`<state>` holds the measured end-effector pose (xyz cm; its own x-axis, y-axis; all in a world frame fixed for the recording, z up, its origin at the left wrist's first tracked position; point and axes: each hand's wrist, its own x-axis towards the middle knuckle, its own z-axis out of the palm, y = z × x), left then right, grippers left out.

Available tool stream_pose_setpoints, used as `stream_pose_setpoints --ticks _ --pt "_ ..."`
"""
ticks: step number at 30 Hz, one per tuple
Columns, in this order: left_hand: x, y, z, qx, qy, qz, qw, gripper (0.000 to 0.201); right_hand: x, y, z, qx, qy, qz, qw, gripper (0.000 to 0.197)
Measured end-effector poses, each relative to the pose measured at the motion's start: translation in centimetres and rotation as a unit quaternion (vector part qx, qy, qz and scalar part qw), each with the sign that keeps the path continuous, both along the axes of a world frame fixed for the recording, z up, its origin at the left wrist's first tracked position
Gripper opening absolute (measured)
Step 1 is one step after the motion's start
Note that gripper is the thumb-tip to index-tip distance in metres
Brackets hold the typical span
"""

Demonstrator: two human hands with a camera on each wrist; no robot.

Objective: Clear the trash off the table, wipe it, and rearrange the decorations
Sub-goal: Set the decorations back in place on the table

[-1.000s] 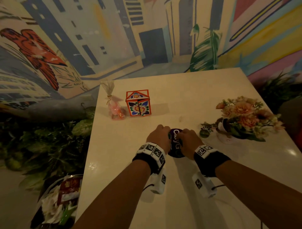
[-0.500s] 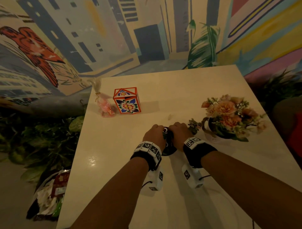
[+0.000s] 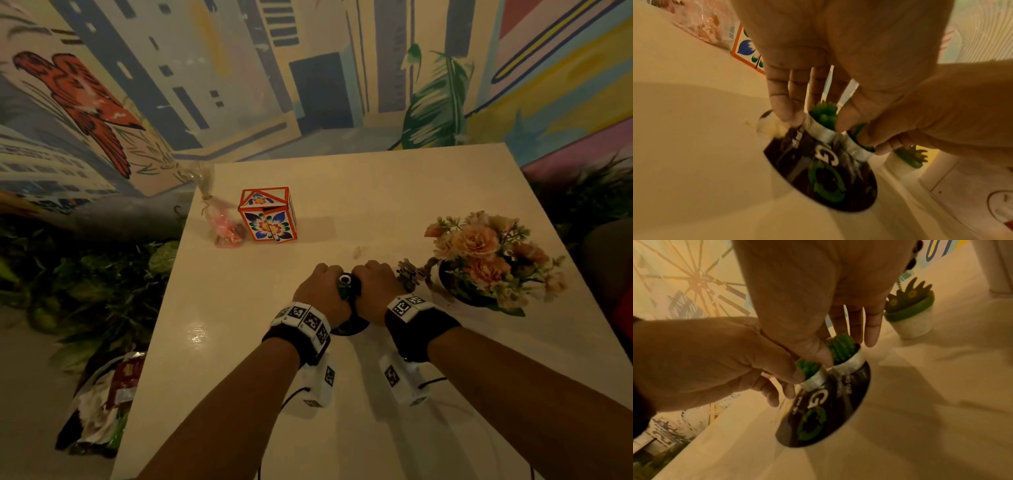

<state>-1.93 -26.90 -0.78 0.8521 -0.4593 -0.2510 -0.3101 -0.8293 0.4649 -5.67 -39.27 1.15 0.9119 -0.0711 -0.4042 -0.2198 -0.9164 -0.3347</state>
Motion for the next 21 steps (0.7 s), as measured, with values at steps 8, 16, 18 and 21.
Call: stream_pose_setpoints --ticks 8,16,18,21 --pt "5.2 6.6 4.3 -0.090 -0.162 0.114 0.976 0.026 2.8 0.7 1.2 0.017 -0.017 -0.014 1.000 0.046" --pt "12.6 6.7 9.9 0.115 -0.262 -0.022 0.958 0.091 6.9 1.1 1.0 -0.069 0.029 -0.009 0.997 0.033" --pt "14.5 5.9 9.9 0.206 -0.188 -0.068 0.958 0.099 7.5 1.4 0.7 -0.091 0.033 0.008 0.995 0.033" --pt "15.8 5.4 9.1 0.241 -0.120 -0.079 0.960 0.086 8.2 2.1 0.6 -0.102 0.028 0.016 0.994 0.036"
